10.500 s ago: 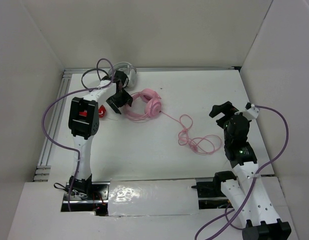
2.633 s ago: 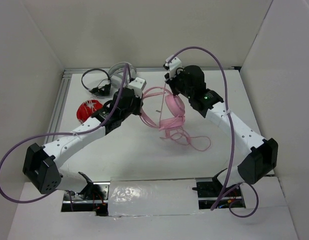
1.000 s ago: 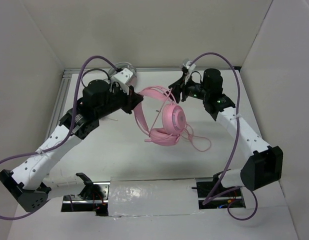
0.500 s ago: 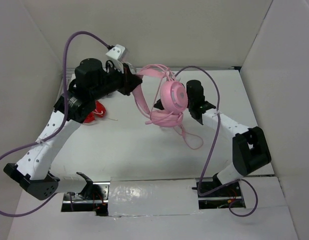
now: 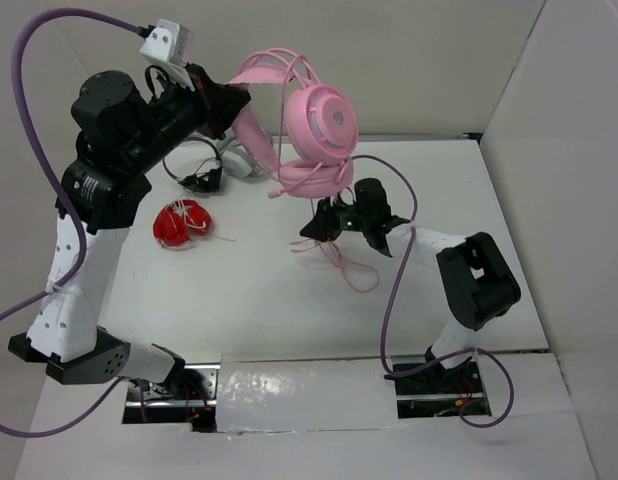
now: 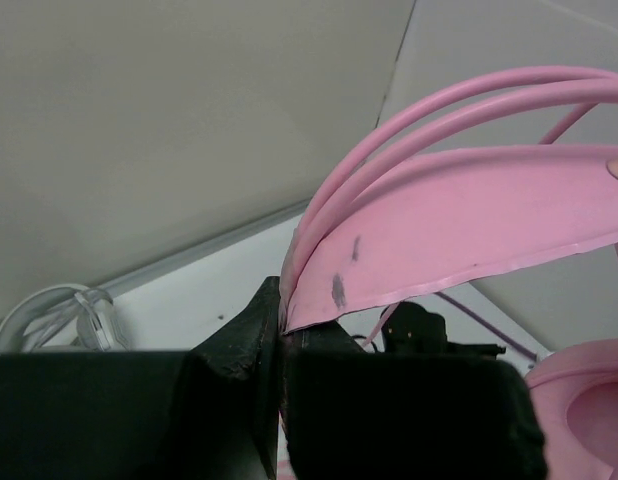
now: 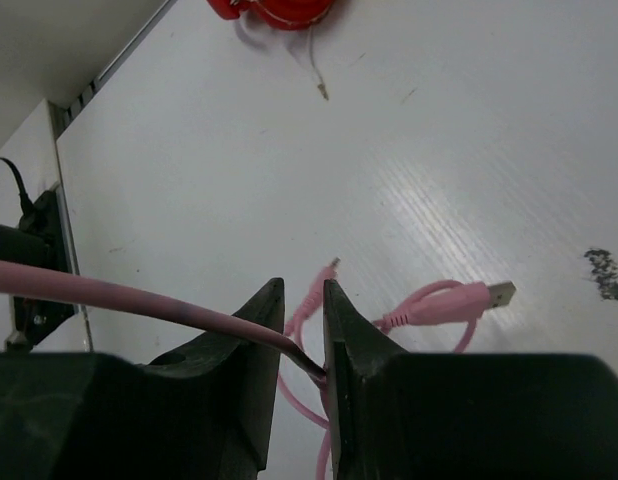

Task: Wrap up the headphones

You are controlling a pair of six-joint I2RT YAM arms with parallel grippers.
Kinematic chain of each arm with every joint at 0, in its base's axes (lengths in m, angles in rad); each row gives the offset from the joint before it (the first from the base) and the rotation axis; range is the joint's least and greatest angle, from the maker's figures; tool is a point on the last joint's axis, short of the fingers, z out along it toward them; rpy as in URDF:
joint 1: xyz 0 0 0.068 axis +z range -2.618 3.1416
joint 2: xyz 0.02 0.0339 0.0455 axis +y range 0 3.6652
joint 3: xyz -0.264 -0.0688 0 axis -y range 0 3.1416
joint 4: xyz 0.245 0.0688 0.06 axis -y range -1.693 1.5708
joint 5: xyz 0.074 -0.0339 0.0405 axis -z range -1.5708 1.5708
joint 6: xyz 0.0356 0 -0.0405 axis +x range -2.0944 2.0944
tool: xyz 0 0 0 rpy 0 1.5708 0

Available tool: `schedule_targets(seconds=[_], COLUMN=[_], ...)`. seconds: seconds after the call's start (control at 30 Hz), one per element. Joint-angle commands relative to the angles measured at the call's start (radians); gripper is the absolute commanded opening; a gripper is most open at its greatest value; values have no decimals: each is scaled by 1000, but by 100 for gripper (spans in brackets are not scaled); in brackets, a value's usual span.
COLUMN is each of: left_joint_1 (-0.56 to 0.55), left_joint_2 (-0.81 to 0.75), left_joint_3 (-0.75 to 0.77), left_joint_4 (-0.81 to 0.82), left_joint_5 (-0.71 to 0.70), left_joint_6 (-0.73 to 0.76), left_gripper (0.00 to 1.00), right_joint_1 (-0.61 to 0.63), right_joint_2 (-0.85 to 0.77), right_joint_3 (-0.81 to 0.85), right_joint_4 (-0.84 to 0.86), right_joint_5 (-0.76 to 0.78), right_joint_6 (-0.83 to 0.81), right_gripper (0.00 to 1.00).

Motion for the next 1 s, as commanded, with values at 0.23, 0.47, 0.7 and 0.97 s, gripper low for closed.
schedule_targets(seconds=[0.23,0.47,0.7,0.97], left_joint_1=[36,35,39,188], left_joint_2=[10,35,94,301], left_joint_3=[94,129,24,68], left_joint_4=[101,117,131,-59], left_joint_5=[-76,-225,-488,-571], left_joint_6=[-73,-62,-107,-288], left_gripper=[0,0,0,0], right_joint_1=[103,183,335,542], right_joint_2=[111,104,-144,-430], right_joint_3=[-31,-132,-284,-301], right_joint_4=[134,137,11,-342], right_joint_5=[-35,21,328,833], right_joint_6=[42,48,57,108], right_gripper=[28,17,0,0])
